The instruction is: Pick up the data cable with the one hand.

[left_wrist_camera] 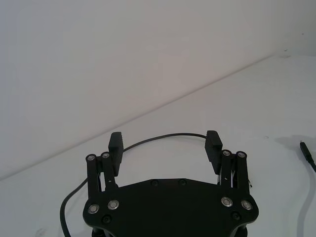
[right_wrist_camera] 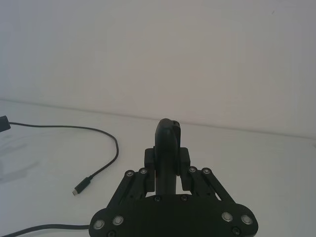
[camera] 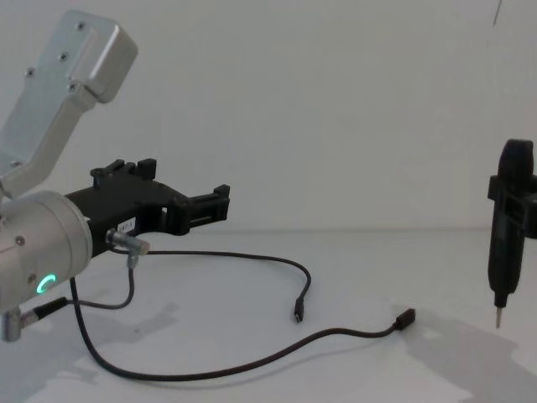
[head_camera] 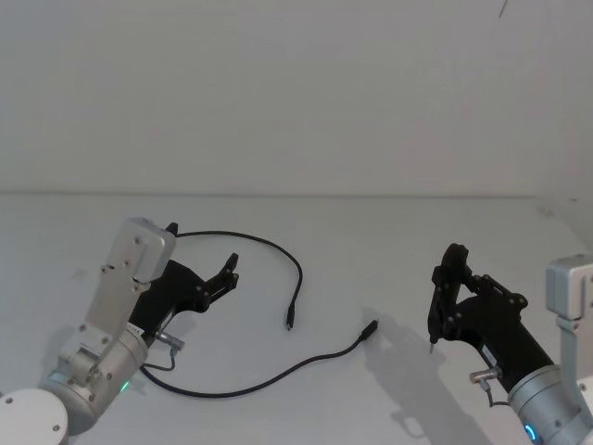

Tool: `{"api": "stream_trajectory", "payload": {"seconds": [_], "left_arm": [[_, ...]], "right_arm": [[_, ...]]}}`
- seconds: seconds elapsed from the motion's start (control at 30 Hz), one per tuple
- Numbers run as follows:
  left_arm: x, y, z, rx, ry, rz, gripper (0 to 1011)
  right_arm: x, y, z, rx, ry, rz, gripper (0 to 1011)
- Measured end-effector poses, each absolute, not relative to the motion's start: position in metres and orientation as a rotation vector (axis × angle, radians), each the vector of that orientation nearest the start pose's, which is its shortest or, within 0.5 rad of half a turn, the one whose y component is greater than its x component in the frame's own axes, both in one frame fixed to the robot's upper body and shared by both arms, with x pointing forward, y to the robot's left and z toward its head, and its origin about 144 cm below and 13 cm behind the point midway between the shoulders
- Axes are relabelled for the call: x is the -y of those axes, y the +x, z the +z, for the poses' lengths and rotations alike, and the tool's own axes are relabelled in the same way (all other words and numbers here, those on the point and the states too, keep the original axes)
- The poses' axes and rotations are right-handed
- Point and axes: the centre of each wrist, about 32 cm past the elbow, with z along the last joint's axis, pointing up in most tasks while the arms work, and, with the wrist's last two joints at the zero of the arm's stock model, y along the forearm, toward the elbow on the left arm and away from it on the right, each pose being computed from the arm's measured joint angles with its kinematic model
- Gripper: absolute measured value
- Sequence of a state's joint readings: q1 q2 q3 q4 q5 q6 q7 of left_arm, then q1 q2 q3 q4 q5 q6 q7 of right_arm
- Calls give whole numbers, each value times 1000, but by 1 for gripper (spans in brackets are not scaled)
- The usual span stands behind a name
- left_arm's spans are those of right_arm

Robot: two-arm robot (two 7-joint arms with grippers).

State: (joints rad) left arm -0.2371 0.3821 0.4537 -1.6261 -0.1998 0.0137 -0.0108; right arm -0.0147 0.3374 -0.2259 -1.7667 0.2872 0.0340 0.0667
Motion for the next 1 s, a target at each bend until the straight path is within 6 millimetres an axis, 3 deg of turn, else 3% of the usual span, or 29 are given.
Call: {"api": "stream_trajectory", "payload": {"seconds": [1.0], "left_arm": [[-198,492,1204,267,61,1124,1001]], "right_arm": [[237,443,1189,75,26,-1229,279]]}}
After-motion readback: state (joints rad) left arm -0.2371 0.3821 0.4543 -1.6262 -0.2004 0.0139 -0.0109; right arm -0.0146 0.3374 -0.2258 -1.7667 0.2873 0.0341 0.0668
